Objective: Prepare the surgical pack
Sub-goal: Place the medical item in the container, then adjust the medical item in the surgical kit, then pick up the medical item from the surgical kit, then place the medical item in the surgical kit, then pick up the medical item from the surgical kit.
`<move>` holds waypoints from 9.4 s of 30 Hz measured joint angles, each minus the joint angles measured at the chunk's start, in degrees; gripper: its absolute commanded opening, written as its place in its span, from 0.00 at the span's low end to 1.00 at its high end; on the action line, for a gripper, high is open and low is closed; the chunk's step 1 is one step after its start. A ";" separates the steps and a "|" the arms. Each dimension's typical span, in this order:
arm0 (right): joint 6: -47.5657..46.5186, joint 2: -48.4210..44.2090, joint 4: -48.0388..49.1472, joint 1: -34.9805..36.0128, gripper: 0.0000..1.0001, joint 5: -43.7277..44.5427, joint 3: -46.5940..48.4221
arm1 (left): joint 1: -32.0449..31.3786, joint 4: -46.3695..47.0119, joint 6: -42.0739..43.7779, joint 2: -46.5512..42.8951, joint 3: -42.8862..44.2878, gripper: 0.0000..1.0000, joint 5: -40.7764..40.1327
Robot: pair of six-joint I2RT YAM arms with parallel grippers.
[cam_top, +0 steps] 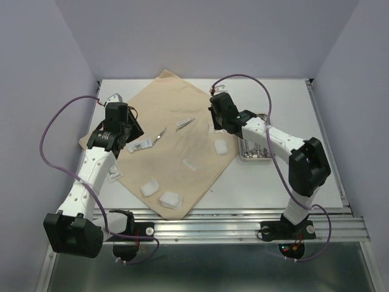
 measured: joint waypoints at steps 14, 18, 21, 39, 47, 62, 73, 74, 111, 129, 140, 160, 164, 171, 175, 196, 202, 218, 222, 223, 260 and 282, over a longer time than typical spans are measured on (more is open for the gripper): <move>0.28 -7.08 0.35 -17.22 0.12 2.27 -14.56 | 0.00 0.87 0.52 0.90 -0.02 0.42 1.03; -0.13 -5.95 1.27 -17.59 0.13 1.99 -14.53 | 0.00 0.87 0.55 0.90 0.00 0.42 1.11; -0.50 -3.89 1.51 -18.01 0.13 1.88 -14.38 | 0.02 0.85 0.74 0.90 0.00 0.42 1.11; -1.29 -0.92 2.78 -18.69 0.20 1.33 -14.47 | 0.00 0.83 1.25 0.90 0.00 0.42 1.05; -2.10 3.17 3.54 -19.08 0.55 1.38 -10.73 | 0.00 0.81 1.75 0.90 0.00 0.42 1.05; 5.77 3.13 2.08 -10.40 0.58 -2.23 2.12 | 0.02 0.79 2.01 1.95 0.20 0.42 0.87; 11.26 28.30 -5.79 1.05 0.58 -0.04 30.14 | 0.00 -0.02 2.38 2.78 0.39 0.42 0.59; 11.19 30.12 -6.14 1.25 0.58 0.28 31.89 | 0.00 -0.13 2.47 2.78 0.39 0.42 0.55; 3.28 39.50 -5.66 1.99 0.57 6.82 38.69 | 0.00 -1.79 2.69 -1.16 0.26 0.42 0.87; -4.37 34.16 -6.99 5.44 0.55 -3.30 33.03 | 0.02 -1.70 2.95 -1.07 -0.33 0.43 1.57; -7.06 25.55 -7.93 4.96 0.57 -6.88 25.51 | -6.12 2.34 5.27 8.90 -1.68 0.44 10.32; -0.11 -4.44 -3.76 -4.48 0.57 -5.57 -3.82 | -14.47 4.72 3.78 41.03 18.71 0.58 7.56; 0.31 -5.99 -3.87 -4.33 0.57 -5.18 -7.30 | -15.08 4.59 6.14 46.95 23.41 0.61 5.53; 0.63 -10.16 -3.89 -4.39 0.57 -4.26 -10.27 | -15.63 2.91 9.68 55.04 31.61 0.63 2.21; 0.83 -11.98 -3.69 -4.39 0.57 -3.61 -11.80 | -16.28 2.32 11.82 57.81 34.86 0.61 1.09; 1.70 -12.13 -3.89 -4.39 0.57 -3.04 -12.50 | -19.89 0.20 15.58 60.67 36.68 0.18 -3.69; 1.73 -12.13 -3.91 -4.39 0.57 -3.06 -12.50 | -20.00 -1.20 16.00 60.67 38.36 0.00 -5.55; 2.80 -13.16 -3.98 -4.39 0.57 -2.97 -13.57 | -21.59 -0.17 16.59 46.77 28.37 0.00 3.74; 3.37 -15.39 -3.98 -4.39 0.57 -2.49 -15.50 | -27.71 2.64 22.99 42.93 22.91 0.00 8.90; 3.48 -16.00 -4.00 -4.39 0.57 -2.27 -16.06 | -29.51 2.91 24.06 42.93 22.34 0.00 9.46; -28.35 -22.86 2.71 4.00 0.65 -33.46 -29.51 | -7.43 4.04 14.71 19.56 11.43 0.64 15.06; -44.92 -1.11 2.54 7.69 0.59 -38.36 -21.66 | -2.47 2.54 12.57 13.27 2.97 0.63 14.95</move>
